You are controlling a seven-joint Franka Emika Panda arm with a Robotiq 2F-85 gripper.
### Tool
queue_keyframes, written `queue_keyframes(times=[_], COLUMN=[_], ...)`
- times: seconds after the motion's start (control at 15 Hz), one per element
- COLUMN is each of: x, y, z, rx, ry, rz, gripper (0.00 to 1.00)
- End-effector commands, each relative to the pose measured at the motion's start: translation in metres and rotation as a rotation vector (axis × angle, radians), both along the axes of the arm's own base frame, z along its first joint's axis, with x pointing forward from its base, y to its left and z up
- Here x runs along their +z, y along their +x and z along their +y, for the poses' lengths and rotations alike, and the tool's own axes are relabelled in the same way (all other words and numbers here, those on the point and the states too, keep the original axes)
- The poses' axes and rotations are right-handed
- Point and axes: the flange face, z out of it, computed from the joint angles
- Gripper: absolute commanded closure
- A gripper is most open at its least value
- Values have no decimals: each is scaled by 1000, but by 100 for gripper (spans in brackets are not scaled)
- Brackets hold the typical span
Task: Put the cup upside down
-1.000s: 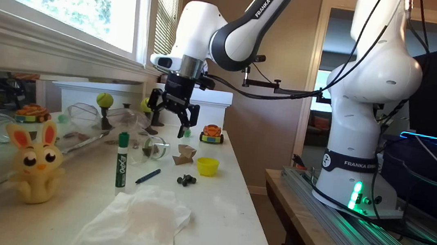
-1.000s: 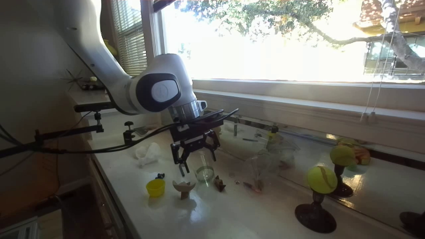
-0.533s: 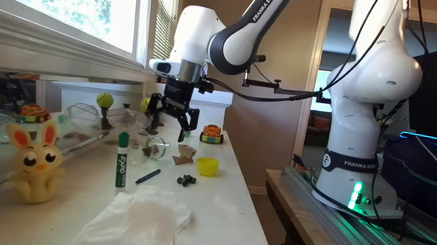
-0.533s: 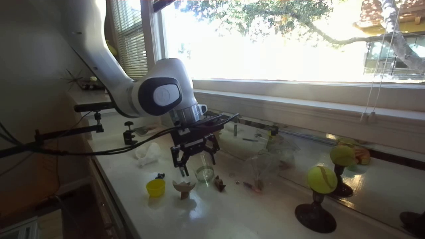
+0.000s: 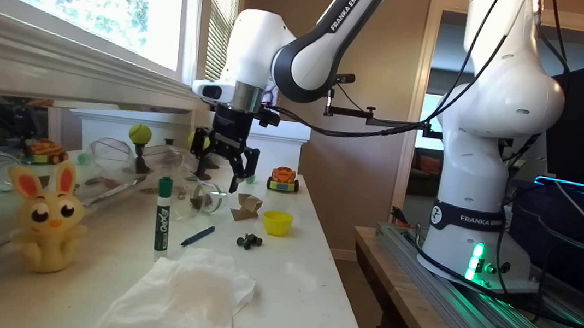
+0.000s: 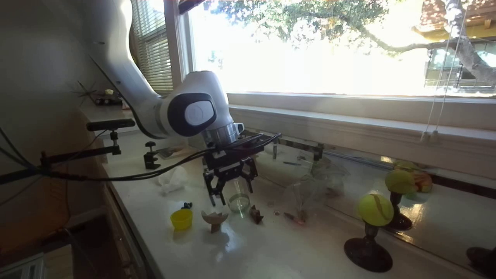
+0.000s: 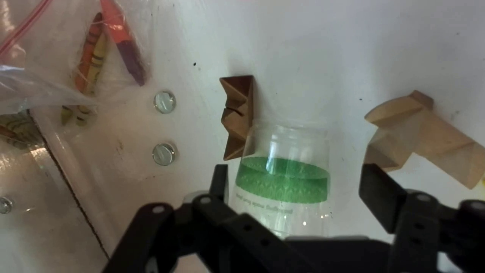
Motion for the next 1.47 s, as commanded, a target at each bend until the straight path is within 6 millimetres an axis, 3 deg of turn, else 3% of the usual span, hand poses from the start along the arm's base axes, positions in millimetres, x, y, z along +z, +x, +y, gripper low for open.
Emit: queue_keyframes(times=[0.0,0.4,0.6,0.87,0.93,1.07,1.27,1.4], x=[-1,0,12,31,32,34,40,43], y=[8,11,15,22,24,26,26,22], z=[1,1,5,16,19,24,24,13], rx=[9,12,26,82,97,108,90,16], ry=[1,-3,-24,-78,-91,-97,-122,-119], rz=[-12,-16,-28,-45,-42,-42,-46,-64], gripper=[43,83,100,100,74,68,46,32])
